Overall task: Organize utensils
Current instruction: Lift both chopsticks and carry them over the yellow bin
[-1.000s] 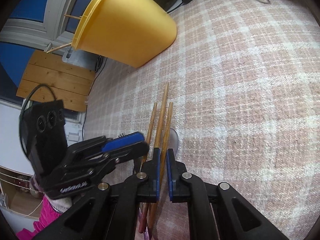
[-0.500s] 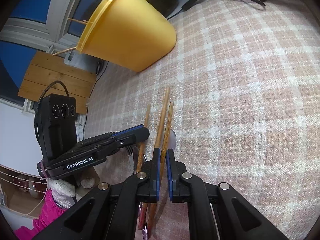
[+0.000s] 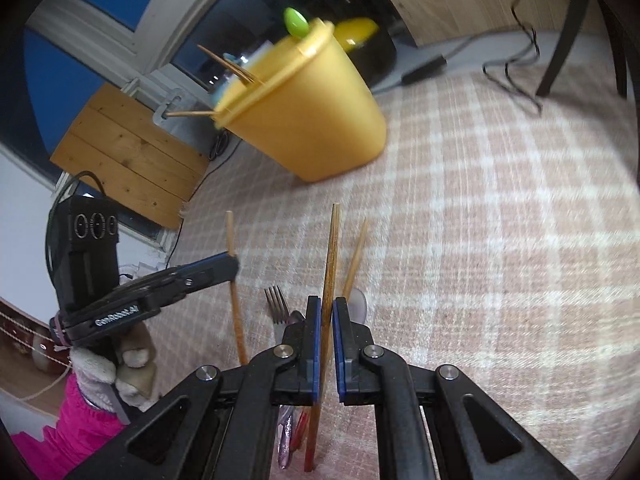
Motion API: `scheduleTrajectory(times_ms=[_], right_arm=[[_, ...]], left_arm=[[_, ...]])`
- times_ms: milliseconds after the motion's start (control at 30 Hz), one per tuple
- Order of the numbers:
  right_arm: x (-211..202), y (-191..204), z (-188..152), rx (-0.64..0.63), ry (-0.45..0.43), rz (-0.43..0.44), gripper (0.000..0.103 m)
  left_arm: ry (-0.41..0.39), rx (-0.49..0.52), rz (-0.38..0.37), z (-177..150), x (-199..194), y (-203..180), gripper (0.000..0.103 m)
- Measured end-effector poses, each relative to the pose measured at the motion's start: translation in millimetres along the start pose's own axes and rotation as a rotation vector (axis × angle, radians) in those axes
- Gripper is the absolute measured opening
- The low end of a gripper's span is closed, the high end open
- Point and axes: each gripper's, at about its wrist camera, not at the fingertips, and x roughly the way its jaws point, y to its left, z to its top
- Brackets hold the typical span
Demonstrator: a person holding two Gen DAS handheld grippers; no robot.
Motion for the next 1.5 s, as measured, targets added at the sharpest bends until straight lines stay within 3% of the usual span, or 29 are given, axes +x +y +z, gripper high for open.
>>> scheduleTrajectory(times_ms=[333, 900, 1500], right_arm=[[-26.3, 37.4, 6.4, -0.12, -0.079, -0.055, 0.003], [-66.3, 80.6, 21.9, -0.24, -0.252, -0.113, 0.003], [-100.3, 108.4, 59.6, -0.303, -0.398, -0.141, 0.003]], left_arm=[[-0.113, 0.035, 0.012, -4.5, -53.7, -14.3, 0.003], [-0.255, 0.075, 0.042, 12.0, -102.1, -28.3, 0.003], [-0.404, 0.122, 0.048, 68.5, -137.1, -34.8, 0.003]])
